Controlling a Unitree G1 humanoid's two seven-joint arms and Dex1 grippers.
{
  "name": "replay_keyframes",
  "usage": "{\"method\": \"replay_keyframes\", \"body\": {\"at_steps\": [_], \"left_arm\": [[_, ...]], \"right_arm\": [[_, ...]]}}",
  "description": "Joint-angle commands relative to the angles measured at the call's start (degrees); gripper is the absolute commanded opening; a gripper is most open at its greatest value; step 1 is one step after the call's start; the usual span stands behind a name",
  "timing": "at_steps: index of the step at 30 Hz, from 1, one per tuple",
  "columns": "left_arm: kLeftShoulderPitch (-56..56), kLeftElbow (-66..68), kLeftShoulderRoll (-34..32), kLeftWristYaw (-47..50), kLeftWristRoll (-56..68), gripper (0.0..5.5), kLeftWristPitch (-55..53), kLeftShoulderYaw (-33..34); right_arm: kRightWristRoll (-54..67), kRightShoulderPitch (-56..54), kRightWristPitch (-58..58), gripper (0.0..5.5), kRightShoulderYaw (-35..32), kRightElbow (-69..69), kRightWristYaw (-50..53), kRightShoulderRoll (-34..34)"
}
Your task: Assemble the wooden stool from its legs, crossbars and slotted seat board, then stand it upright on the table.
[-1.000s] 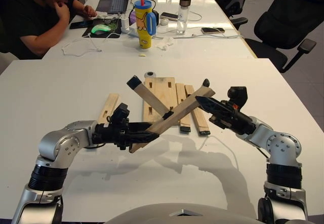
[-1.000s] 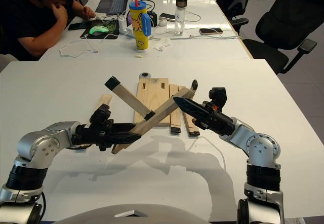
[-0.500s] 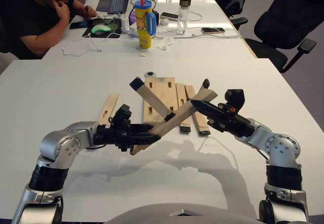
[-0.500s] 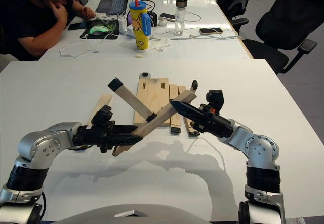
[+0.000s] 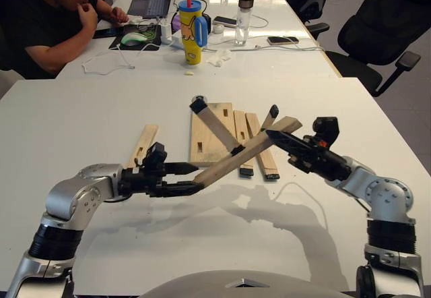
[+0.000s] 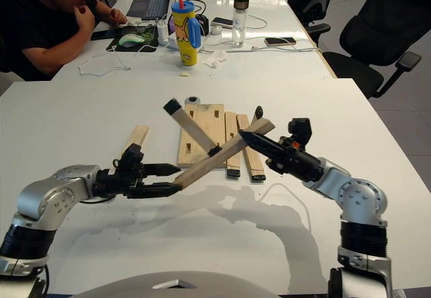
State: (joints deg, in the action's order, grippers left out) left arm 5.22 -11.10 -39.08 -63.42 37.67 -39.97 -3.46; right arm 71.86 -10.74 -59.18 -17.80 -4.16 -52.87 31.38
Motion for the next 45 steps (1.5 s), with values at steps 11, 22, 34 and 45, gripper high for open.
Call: {"method": "replay_keyframes", "body": {"at_steps": [11,22,34,45], "left_arm": [[18.12,29.16,8.65,8.05,-38.53,3.72,43.21,-16.48],[32.43,54.30,17.31,3.92,-42.78,3.72,50.46,-18.64],[14.48,33.89,2.03,-17.57,-43.88,3.72,23.84,-28.44],[3.36,19.94,-7.24,-14.64,-42.88,3.72,21.34,-30.84]], "right_arm": [[-5.05,-10.87,0.95,2.16,-5.59,12.75,-9.45,12.43],[-6.89,-11.27,1.36,2.16,-3.84,10.83,-8.18,7.96],[-8.17,-10.50,2.81,2.16,-3.65,5.44,-4.30,5.28],[-21.98,-9.89,15.41,2.16,7.32,-0.54,-13.05,7.85]]}}
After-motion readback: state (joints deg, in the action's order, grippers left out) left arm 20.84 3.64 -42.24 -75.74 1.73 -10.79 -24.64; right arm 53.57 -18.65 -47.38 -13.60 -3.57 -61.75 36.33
